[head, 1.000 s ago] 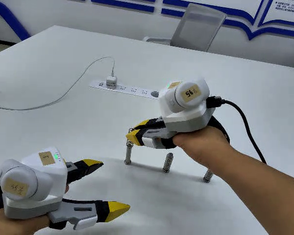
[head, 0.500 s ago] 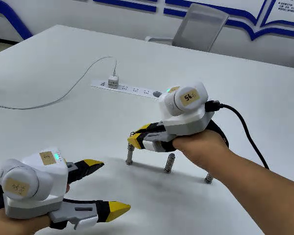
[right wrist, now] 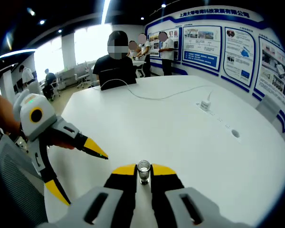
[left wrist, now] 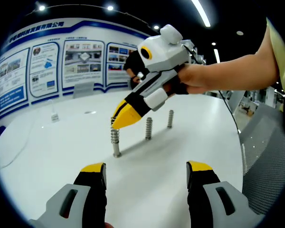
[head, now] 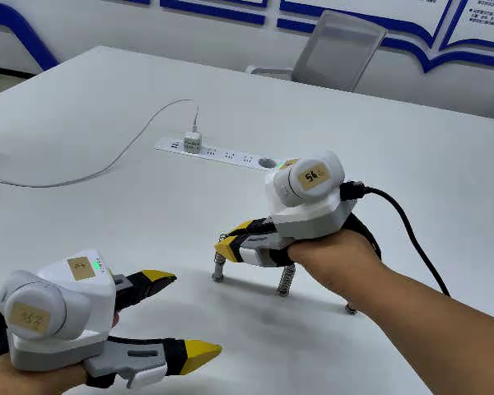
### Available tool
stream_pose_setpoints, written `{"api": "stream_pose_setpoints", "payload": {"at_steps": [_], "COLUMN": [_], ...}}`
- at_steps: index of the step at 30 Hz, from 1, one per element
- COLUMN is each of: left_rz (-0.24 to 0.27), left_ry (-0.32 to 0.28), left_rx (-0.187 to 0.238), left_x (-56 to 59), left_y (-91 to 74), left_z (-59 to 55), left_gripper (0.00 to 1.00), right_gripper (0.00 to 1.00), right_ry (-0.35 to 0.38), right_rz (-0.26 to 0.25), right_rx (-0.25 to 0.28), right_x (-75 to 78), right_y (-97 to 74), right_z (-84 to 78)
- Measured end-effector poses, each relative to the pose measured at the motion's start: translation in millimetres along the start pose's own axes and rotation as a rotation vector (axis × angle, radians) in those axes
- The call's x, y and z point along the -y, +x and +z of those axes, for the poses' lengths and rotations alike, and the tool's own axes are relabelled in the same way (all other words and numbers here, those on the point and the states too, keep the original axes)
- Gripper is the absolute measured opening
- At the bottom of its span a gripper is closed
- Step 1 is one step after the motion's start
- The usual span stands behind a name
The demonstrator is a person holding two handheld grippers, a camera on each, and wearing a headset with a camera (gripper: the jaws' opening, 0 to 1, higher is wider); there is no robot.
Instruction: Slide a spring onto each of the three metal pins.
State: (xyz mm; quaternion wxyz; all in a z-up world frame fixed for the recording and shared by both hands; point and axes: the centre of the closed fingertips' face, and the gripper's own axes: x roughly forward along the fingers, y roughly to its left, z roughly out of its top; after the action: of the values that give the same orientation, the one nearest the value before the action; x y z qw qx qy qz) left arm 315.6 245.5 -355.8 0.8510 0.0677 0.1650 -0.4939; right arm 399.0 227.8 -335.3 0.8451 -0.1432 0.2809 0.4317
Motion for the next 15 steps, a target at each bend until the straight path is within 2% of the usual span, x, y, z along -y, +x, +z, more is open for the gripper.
{"api": "stream_pose_setpoints", "payload": {"at_steps": [15], "left_rz": [0.009], "left_ry": [-0.008], "left_rx": [0.002], "left_x": [-2.3], "left_y": [-1.8], "left_z": [-1.7], "left_gripper": [0.70], "right_gripper": [0.12], "right_ry": [0.013], "right_rz": [0.002], "right_rx": [-0.027], "right_x": [-0.8], "right_y": [8.6], "right_z": [-9.1]}}
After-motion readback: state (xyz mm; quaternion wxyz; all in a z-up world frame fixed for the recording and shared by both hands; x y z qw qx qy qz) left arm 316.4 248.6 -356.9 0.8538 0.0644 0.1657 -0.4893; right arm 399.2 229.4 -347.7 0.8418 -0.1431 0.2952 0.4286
